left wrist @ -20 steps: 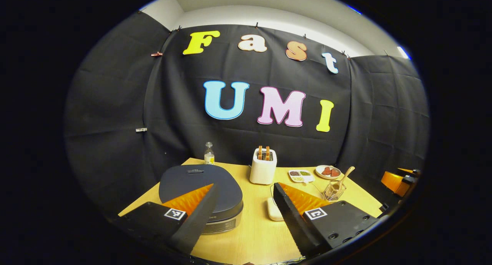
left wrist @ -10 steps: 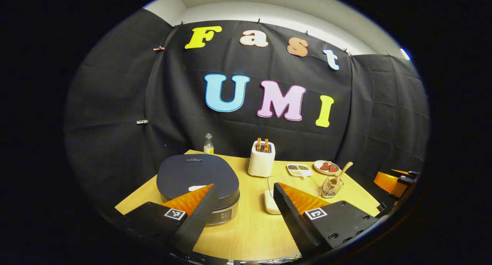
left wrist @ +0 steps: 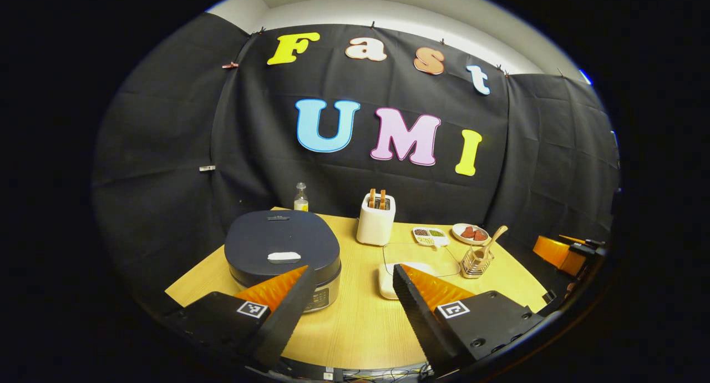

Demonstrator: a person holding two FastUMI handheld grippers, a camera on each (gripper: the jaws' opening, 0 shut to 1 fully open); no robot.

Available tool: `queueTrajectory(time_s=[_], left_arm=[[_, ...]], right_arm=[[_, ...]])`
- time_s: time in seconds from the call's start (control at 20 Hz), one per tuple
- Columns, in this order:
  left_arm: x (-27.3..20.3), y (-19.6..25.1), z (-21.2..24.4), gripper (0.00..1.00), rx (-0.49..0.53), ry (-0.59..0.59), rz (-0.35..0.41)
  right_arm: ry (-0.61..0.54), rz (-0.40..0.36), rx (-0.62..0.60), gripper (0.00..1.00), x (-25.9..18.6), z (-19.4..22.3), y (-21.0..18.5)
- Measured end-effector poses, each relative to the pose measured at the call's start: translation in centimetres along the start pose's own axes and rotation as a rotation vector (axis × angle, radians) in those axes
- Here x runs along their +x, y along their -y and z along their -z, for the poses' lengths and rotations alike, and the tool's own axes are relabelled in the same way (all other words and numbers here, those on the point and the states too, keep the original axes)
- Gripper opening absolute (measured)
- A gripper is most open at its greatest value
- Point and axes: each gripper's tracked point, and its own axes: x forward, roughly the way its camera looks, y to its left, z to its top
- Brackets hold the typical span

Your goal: Close the left gripper, press the button to open the rice cooker; take a wooden spoon from the chopstick holder with the right hand, scoop a spoonful of rice and pour it into the rice cooker, then put the wooden spoon back into the chopstick holder.

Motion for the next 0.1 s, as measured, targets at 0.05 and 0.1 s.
queueTrajectory(time_s=[0.05, 0.1], left_arm=[[0.11, 0.01, -0.06, 0.95, 0.001, -0.006, -0.013], [0.32, 0.20, -0.03, 0.95, -0.002, -0.013, -0.021]], right_arm=[[-0.010, -0.006, -0.011, 0.98, 0.52, 0.04, 0.40], [-0.017, -0.017, -0.012, 0.98, 0.94, 0.05, 0.69]])
